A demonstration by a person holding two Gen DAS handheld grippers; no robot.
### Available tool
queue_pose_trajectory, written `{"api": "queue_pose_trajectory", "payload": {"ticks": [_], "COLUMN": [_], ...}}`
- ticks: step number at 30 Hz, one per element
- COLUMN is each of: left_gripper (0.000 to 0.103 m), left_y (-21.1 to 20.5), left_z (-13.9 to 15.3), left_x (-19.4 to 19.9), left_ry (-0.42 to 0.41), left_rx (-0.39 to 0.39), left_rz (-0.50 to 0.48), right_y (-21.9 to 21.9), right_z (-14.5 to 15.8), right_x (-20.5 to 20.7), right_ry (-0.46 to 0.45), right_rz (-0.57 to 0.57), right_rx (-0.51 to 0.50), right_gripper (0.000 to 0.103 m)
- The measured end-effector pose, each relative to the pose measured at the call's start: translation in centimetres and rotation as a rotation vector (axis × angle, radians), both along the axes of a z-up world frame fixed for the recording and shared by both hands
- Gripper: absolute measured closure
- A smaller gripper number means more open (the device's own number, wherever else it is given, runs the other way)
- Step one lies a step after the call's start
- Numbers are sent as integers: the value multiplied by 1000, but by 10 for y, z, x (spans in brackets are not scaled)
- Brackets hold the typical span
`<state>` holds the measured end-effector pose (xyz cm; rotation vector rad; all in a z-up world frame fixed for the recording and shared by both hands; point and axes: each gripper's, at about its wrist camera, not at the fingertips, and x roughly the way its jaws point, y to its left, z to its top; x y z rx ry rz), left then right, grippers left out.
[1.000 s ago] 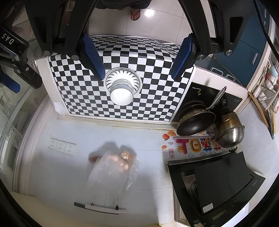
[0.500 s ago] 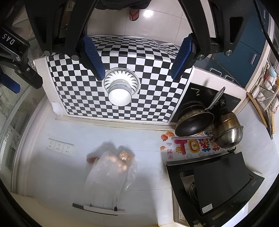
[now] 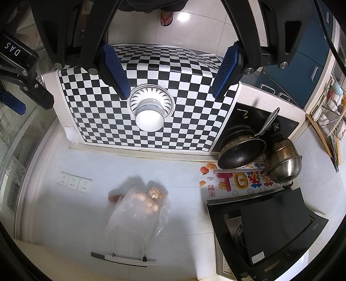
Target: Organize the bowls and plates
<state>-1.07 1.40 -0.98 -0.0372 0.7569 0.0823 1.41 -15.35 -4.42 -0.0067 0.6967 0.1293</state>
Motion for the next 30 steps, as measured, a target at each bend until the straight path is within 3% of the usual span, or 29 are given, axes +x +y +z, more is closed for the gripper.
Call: {"api": "queue_pose_trajectory", "payload": {"ticks": [30], "left_gripper": [26], "left_y": [-1], "left_z": [-3], "left_x": [1], "left_ry": [9], "left_rx": [1], "left_rz": [1], "right_y": [-6], "right_z": [-2], "right_x": [7], "right_ry": [11], "right_rz": [5], "right_rx": [-7], "right_gripper": [9]}}
